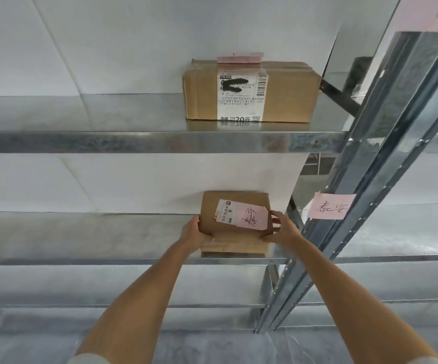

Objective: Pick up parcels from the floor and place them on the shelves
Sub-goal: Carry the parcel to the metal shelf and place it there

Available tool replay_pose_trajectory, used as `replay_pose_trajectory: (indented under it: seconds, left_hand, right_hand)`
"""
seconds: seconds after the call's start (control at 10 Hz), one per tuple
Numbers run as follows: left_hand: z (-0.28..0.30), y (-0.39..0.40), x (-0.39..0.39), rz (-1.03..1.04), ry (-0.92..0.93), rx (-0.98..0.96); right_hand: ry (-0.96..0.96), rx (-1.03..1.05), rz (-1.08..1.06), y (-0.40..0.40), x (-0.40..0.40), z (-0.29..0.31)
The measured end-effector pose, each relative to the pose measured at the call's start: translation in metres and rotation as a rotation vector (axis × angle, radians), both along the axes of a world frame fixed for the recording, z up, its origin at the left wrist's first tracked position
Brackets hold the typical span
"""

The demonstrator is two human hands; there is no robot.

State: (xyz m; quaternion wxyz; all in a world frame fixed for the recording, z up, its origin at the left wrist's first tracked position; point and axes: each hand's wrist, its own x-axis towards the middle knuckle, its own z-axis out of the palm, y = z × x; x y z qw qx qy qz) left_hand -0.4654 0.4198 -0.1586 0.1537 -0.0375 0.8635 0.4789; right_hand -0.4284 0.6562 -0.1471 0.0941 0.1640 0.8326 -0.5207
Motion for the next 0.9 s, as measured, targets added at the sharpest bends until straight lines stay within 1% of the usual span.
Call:
replay_pose_trajectory:
  seconds: [0.2, 0.4, 0.5, 0.7, 0.8, 0.9]
  left_hand:
    - [-0.008, 0.020, -0.004, 0.023, -0.003, -0.069]
    - [-0.010, 0.021, -0.003, 0.043, -0.021, -0.072]
    - [-0.009, 0.021, 0.005, 0.043, -0.032, -0.104]
    - [0.002, 0.017, 0.038, -0.001, -0.015, -0.155]
    - [0.010, 0.012, 0.063, -0.001, 0.003, -0.123]
    - [0.025, 0.008, 0.098, -0.028, 0.040, -0.106]
  right_hand:
    - [-0.035, -0.005, 0.016, 0.012, -0.010, -0.016]
    - [-0.046, -0.005, 0.025, 0.012, -0.013, -0.024]
    - [-0.063, 0.007, 0.009, 0.010, -0.010, -0.023]
    - [-0.075, 0.068, -0.033, 0.006, 0.017, -0.012]
    - [-0.059, 0.089, -0.021, 0.002, 0.040, -0.007]
    - [-0.013, 0.154, 0.021, -0.011, 0.072, 0.003]
